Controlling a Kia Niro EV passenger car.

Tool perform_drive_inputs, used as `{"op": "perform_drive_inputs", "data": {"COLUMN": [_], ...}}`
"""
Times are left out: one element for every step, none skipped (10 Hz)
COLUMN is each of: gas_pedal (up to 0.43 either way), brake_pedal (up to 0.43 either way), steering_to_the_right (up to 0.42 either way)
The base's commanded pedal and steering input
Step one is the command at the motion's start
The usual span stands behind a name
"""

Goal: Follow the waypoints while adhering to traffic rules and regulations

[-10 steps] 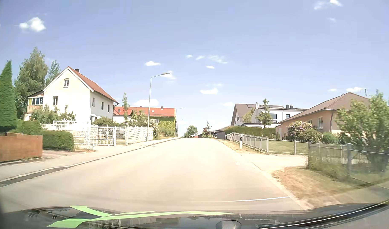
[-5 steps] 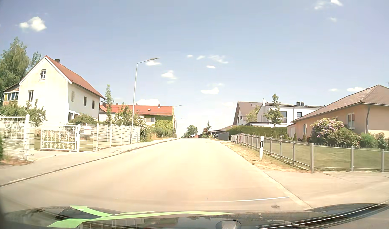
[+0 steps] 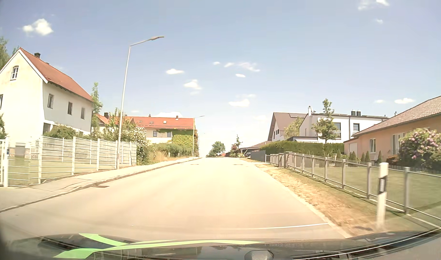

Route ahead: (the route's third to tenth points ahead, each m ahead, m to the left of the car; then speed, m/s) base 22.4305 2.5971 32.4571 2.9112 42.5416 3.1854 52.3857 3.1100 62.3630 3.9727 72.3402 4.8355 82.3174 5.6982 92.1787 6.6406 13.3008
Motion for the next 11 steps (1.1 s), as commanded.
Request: {"op": "perform_drive_inputs", "data": {"gas_pedal": [0.24, 0.24, 0.24, 0.24, 0.24, 0.24, 0.24, 0.24, 0.24, 0.228, 0.209], "brake_pedal": [0.0, 0.0, 0.0, 0.0, 0.0, 0.0, 0.0, 0.0, 0.0, 0.0, 0.0], "steering_to_the_right": [-0.004, -0.004, -0.004, -0.003, -0.003, -0.004, -0.004, -0.004, -0.004, -0.004, -0.003]}}
